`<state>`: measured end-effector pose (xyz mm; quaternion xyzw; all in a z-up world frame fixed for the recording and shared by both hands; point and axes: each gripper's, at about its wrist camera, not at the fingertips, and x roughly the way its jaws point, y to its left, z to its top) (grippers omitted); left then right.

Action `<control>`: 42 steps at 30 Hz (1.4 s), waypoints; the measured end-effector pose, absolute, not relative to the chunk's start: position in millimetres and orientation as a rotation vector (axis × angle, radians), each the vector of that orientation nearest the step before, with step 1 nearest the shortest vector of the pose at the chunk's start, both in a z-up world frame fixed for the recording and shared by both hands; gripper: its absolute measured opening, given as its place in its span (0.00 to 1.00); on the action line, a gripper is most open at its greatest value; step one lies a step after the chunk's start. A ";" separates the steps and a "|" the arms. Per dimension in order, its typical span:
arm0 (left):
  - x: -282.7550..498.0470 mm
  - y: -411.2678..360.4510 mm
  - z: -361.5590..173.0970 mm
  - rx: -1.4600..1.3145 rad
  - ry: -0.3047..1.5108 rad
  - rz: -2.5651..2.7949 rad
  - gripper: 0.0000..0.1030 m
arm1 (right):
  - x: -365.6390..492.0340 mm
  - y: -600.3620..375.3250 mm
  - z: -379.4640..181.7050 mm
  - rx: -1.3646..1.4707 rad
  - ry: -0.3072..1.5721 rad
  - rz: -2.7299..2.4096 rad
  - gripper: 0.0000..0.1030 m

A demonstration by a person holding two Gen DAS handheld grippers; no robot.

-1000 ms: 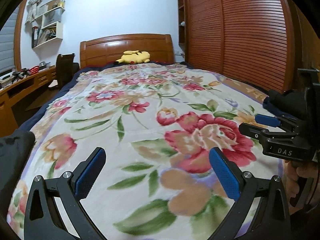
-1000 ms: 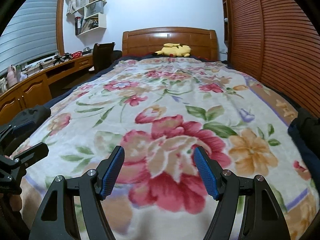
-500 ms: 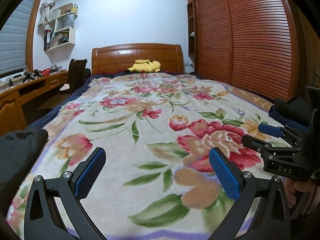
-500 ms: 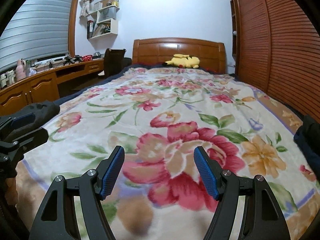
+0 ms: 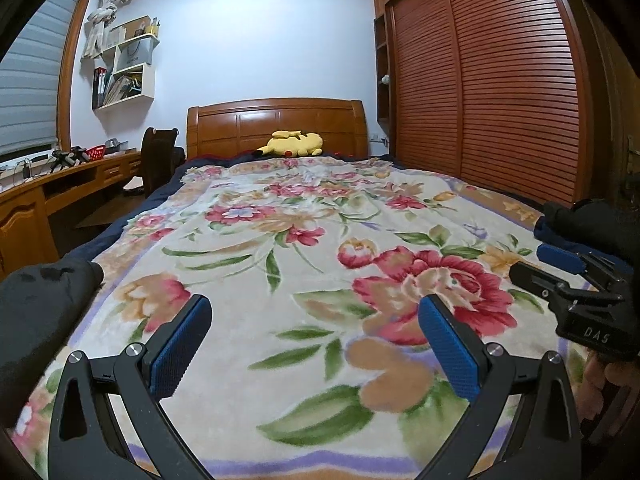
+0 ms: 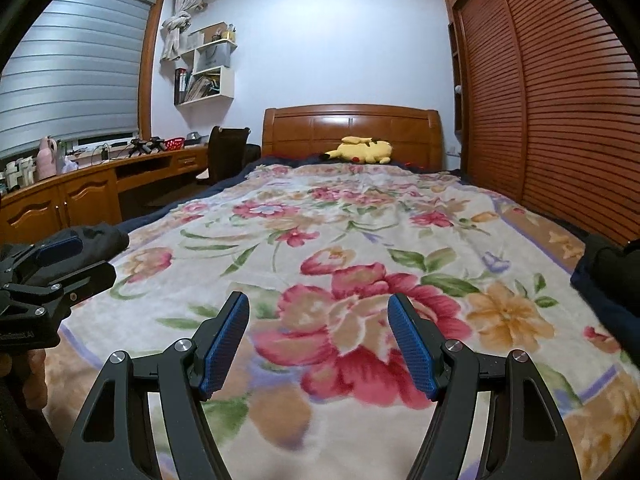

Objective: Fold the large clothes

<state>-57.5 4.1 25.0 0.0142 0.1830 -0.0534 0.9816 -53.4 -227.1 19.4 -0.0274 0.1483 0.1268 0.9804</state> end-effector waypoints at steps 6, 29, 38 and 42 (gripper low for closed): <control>-56.8 4.6 23.1 0.024 0.376 -0.105 1.00 | -54.3 -226.9 16.7 -0.050 0.302 0.256 0.72; -56.1 6.2 21.8 0.019 0.374 -0.099 1.00 | -56.3 -228.8 17.3 -0.039 0.292 0.253 0.72; -56.4 6.7 21.1 0.021 0.373 -0.096 1.00 | -56.2 -230.6 16.8 -0.039 0.288 0.251 0.72; -56.4 6.8 21.2 0.020 0.372 -0.097 1.00 | -56.7 -231.5 17.6 -0.034 0.285 0.251 0.72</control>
